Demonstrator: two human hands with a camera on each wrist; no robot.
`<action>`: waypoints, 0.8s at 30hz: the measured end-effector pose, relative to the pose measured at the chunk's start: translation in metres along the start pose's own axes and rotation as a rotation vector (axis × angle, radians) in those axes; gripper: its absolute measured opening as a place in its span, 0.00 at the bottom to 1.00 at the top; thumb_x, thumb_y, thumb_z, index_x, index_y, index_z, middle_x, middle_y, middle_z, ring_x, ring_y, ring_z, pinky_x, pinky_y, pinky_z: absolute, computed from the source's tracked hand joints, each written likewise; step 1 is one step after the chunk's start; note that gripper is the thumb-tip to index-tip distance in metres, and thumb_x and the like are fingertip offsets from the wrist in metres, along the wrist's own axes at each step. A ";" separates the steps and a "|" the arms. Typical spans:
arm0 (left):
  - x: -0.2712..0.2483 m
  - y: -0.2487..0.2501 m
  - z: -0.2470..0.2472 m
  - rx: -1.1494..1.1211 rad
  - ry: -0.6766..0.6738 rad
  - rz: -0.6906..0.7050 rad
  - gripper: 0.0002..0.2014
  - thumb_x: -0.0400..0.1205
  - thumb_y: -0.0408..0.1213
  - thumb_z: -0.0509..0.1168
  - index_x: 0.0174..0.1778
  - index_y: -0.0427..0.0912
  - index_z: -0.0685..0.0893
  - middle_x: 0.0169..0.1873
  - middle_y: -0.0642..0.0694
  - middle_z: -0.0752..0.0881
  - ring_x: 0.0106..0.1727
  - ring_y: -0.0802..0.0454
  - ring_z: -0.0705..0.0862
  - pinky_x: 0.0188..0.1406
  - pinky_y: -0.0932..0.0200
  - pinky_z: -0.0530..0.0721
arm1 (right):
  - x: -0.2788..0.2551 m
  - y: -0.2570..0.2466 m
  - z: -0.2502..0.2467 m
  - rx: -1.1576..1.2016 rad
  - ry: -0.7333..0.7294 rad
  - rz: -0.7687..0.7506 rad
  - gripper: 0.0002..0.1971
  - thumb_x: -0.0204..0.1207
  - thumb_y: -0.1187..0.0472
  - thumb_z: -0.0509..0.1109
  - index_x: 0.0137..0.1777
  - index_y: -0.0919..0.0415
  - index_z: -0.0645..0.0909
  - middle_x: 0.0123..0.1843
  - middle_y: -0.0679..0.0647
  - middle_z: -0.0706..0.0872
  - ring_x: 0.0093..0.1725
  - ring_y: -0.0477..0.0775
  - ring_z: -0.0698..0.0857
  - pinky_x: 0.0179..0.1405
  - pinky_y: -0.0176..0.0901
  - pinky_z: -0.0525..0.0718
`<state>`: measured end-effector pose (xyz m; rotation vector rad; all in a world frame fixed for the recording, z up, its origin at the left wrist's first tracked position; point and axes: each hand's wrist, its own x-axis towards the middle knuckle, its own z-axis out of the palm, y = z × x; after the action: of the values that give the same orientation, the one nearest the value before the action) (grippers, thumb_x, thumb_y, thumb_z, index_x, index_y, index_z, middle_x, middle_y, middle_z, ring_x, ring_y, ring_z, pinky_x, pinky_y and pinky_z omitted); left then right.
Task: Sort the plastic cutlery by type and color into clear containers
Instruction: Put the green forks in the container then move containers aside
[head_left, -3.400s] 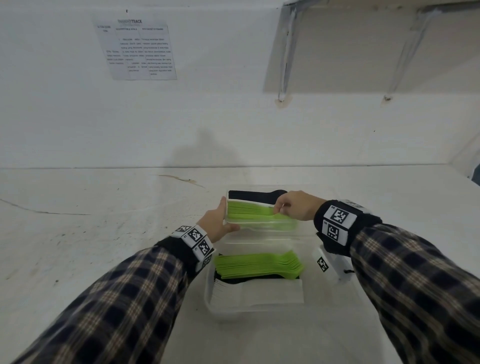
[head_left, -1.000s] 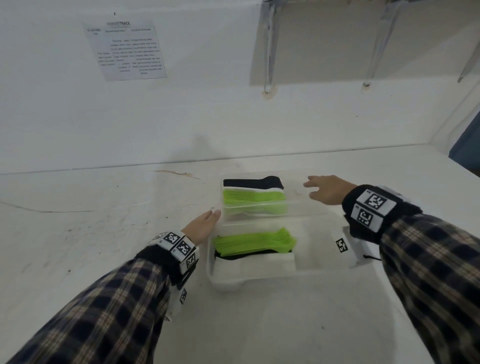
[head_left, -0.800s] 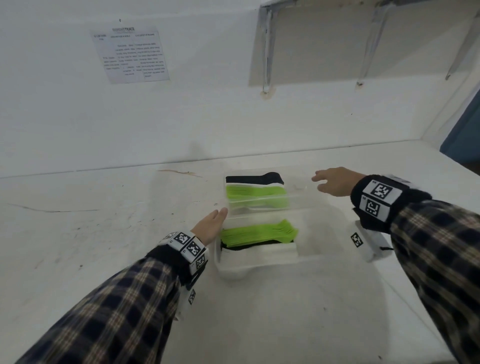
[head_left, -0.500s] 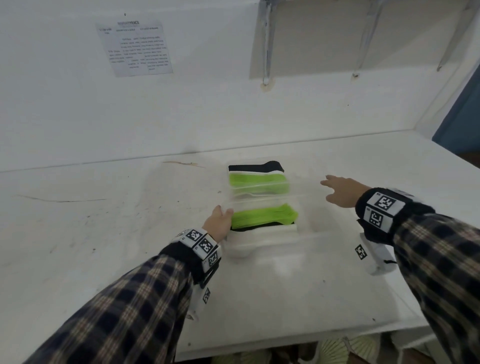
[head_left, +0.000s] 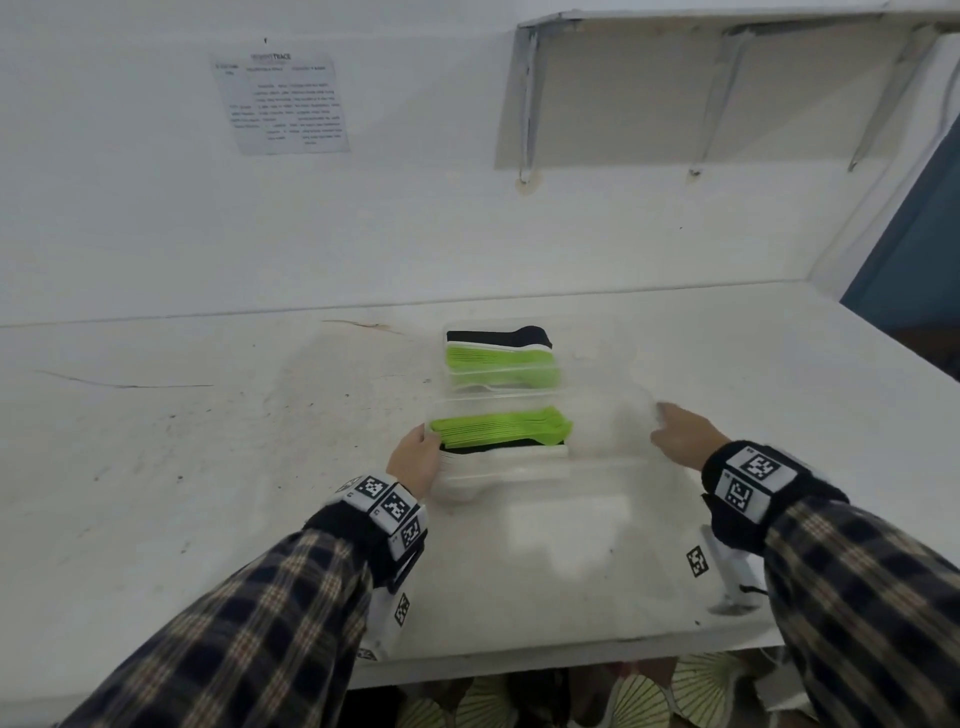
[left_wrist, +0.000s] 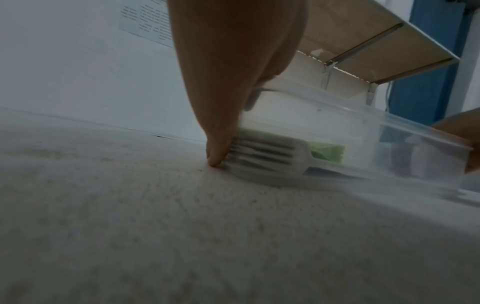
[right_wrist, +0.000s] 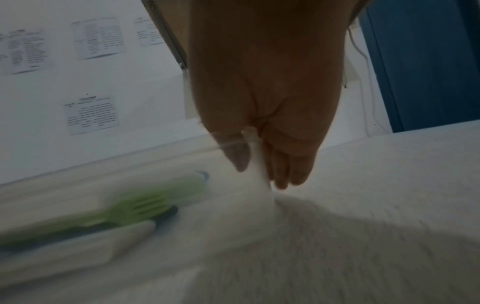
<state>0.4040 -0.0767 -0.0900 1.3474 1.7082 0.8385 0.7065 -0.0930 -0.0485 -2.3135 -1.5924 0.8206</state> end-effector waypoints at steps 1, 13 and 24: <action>0.000 -0.001 0.001 -0.002 0.010 0.002 0.14 0.88 0.33 0.48 0.53 0.34 0.79 0.49 0.37 0.80 0.51 0.46 0.76 0.50 0.56 0.70 | 0.000 0.002 0.003 0.019 -0.011 -0.005 0.26 0.84 0.63 0.56 0.82 0.61 0.55 0.80 0.63 0.64 0.77 0.63 0.67 0.70 0.45 0.68; -0.001 -0.004 -0.005 -0.001 0.049 -0.003 0.18 0.88 0.34 0.49 0.31 0.41 0.69 0.27 0.48 0.69 0.28 0.53 0.66 0.34 0.57 0.63 | 0.003 -0.004 0.014 0.142 0.039 -0.008 0.24 0.84 0.66 0.54 0.80 0.62 0.60 0.79 0.63 0.66 0.74 0.63 0.70 0.62 0.42 0.71; 0.019 -0.012 -0.084 -0.031 0.137 -0.014 0.16 0.85 0.32 0.54 0.29 0.42 0.71 0.28 0.46 0.72 0.38 0.46 0.71 0.29 0.54 0.66 | -0.025 -0.087 0.015 0.261 0.060 -0.123 0.25 0.81 0.71 0.52 0.79 0.67 0.61 0.79 0.63 0.66 0.76 0.62 0.67 0.70 0.46 0.70</action>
<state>0.3217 -0.0632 -0.0643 1.2809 1.7995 0.9642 0.6232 -0.0841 -0.0117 -2.0203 -1.4874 0.8641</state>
